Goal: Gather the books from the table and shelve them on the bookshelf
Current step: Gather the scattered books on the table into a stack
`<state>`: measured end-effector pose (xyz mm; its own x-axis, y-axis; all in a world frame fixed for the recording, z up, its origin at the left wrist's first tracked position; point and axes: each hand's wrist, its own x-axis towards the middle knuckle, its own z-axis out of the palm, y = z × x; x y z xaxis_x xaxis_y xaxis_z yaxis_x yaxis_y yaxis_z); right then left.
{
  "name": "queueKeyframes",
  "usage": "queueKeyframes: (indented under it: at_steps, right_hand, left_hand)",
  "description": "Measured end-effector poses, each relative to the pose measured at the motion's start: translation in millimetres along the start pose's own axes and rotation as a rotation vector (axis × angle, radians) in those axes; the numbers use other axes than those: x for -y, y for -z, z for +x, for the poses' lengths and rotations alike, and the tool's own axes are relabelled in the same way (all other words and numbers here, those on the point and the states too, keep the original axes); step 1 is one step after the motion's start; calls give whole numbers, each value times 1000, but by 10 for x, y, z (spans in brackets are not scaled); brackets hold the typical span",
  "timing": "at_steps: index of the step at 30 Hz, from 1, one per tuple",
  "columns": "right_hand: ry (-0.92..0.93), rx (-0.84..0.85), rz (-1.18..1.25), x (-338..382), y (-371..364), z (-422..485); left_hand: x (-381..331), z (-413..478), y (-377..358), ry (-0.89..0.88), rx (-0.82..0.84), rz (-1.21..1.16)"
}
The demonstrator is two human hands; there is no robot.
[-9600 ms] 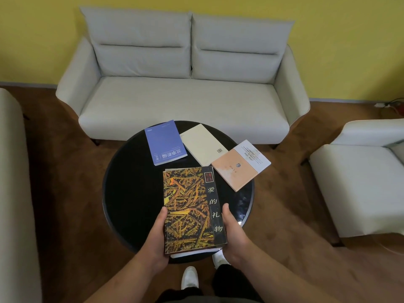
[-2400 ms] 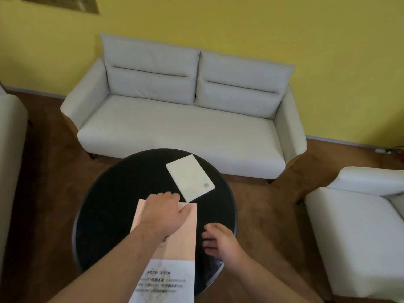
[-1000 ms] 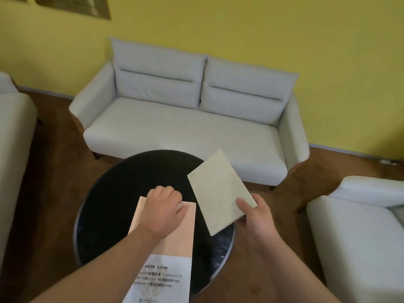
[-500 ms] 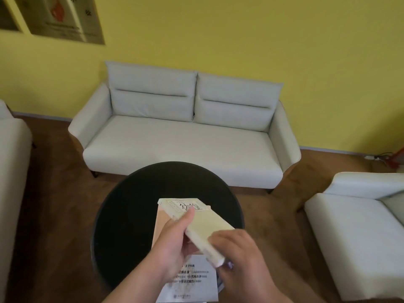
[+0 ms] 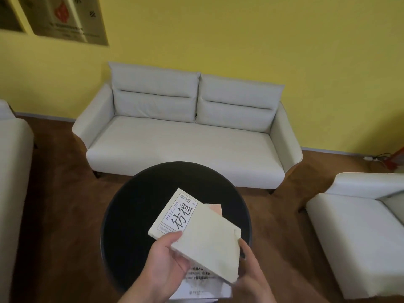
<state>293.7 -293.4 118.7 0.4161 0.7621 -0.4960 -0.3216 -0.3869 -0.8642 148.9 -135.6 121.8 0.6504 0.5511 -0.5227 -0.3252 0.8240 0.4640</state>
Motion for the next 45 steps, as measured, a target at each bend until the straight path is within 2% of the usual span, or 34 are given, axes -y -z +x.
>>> queueKeyframes:
  at_steps: [3,5,9,13,15,17,19,21,23,26,29,34,39,45]
  right_hand:
    - [-99,-208,122,-13,10,168]
    - [-81,-306,-50,-30,-2,154]
    - [-158,-255,-171,-54,0,194]
    - [-67,-395,-535,-103,-2,247]
    - [-15,-420,-597,-80,-14,256]
    - [-1,-424,-706,-100,-4,278]
    - [0,-394,-786,-99,-19,294]
    - [15,-377,-784,-98,-26,342]
    - [-32,-282,-586,-64,-59,414]
    - [-79,-181,-368,-22,-197,484]
    - [-88,-225,-308,-90,-299,495]
    - [-91,-248,-234,-204,-355,496]
    - [-78,-207,-198,-267,-328,531]
    - [-170,-118,-93,-324,-251,600]
  left_hand:
    - [-35,-45,60,34,-14,125]
    - [-95,-42,75,39,-53,303]
    - [-413,84,138,140,-187,648]
    - [-671,277,123,207,-220,950]
    - [-700,375,86,95,-305,1066]
    - [-672,421,57,-148,-435,1142]
    - [-573,412,94,-324,-396,1234]
    - [-440,373,201,-349,-305,1353]
    - [-302,319,281,-336,-244,1325]
    - [-112,259,301,-344,-307,1216]
    - [-54,244,277,-358,-391,1099]
    - [-7,202,265,-386,-387,1054]
    - [-45,202,301,-276,-290,912]
    - [-36,276,356,-100,-358,879]
